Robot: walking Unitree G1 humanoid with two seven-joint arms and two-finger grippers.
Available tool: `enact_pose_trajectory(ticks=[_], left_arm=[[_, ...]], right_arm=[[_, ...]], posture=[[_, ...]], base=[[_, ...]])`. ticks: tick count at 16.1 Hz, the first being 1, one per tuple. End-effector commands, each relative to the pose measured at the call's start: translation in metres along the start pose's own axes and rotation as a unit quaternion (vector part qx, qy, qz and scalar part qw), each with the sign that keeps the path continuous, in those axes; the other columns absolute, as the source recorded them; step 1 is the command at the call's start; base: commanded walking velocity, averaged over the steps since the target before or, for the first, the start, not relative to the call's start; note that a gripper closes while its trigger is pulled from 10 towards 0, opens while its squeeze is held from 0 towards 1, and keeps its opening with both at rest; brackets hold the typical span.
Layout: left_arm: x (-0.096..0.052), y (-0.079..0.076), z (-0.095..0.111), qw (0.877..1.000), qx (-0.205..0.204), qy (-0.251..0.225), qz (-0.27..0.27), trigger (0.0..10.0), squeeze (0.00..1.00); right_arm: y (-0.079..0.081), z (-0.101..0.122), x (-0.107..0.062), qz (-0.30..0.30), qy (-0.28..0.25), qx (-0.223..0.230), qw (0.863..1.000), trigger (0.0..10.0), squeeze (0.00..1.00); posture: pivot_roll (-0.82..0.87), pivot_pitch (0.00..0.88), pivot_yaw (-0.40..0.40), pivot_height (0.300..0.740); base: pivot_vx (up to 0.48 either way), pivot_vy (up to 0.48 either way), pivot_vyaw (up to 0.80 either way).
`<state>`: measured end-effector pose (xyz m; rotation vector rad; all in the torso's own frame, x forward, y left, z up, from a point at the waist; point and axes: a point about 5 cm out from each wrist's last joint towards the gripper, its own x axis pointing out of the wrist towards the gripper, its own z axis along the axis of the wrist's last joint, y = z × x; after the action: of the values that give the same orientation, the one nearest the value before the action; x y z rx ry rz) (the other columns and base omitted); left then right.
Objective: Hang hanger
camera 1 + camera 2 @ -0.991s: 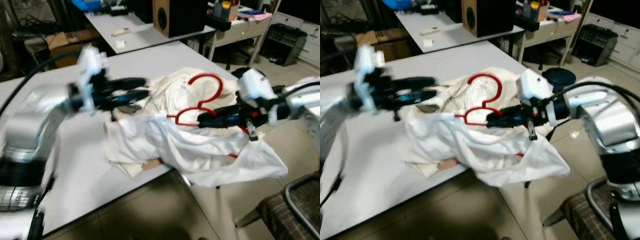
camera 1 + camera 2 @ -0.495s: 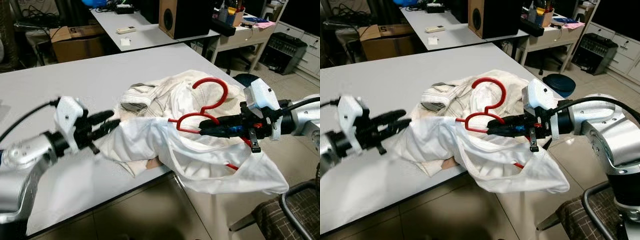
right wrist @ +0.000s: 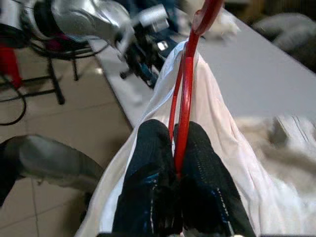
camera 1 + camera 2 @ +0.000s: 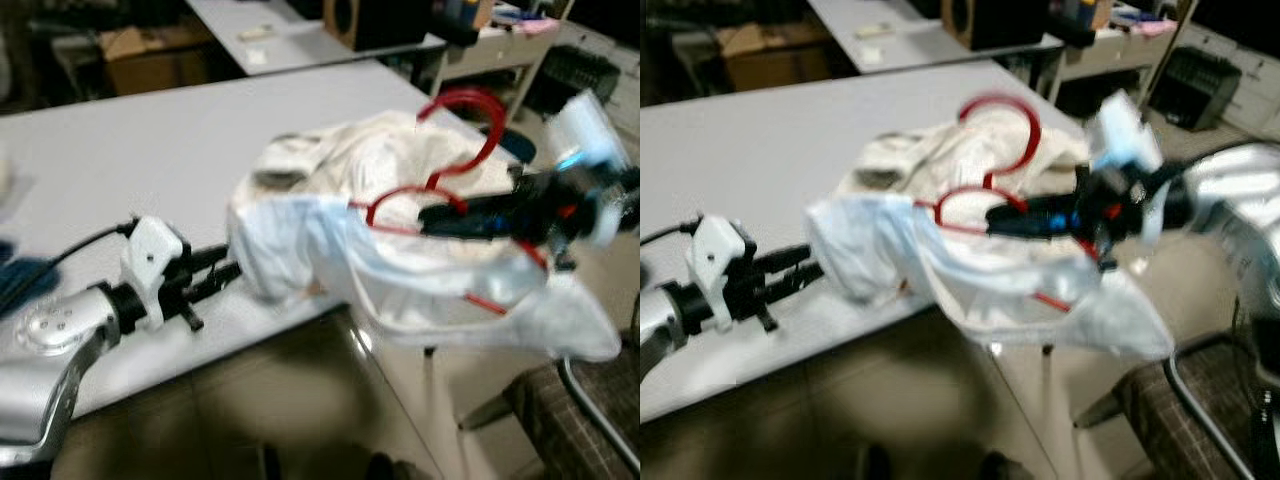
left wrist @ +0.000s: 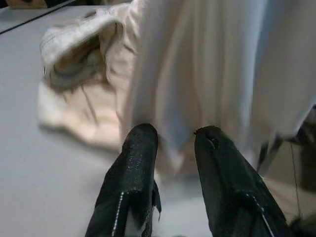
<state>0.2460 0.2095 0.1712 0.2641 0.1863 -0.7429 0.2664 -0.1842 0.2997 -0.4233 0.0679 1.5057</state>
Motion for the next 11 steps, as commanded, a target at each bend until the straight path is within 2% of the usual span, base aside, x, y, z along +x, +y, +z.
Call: enact_pose_trajectory(ticks=[1, 5, 11], left_arm=[[-0.001, -0.007, -0.001, 1.000, 0.004, 0.006, -0.010, 10.0, 0.00], [-0.008, -0.009, -0.007, 1.000, 0.004, 0.024, -0.006, 10.0, 0.00], [-0.013, -0.006, -0.010, 0.999, 0.006, 0.037, -0.007, 10.0, 0.00]], right_arm=[[0.002, 0.017, -0.009, 0.013, -0.008, -0.026, 1.000, 0.0, 0.00], [0.006, 0.037, -0.024, 0.021, -0.038, -0.036, 0.998, 0.0, 0.00], [0.022, 0.035, -0.026, 0.049, -0.043, -0.007, 0.998, 0.0, 0.00]], posture=[[-0.03, 0.000, -0.013, 0.740], [-0.02, 0.000, -0.023, 0.740], [-0.03, 0.000, -0.014, 0.740]], base=[[-0.322, 0.000, 0.00], [-0.326, 0.000, 0.00], [-0.321, 0.000, 0.00]])
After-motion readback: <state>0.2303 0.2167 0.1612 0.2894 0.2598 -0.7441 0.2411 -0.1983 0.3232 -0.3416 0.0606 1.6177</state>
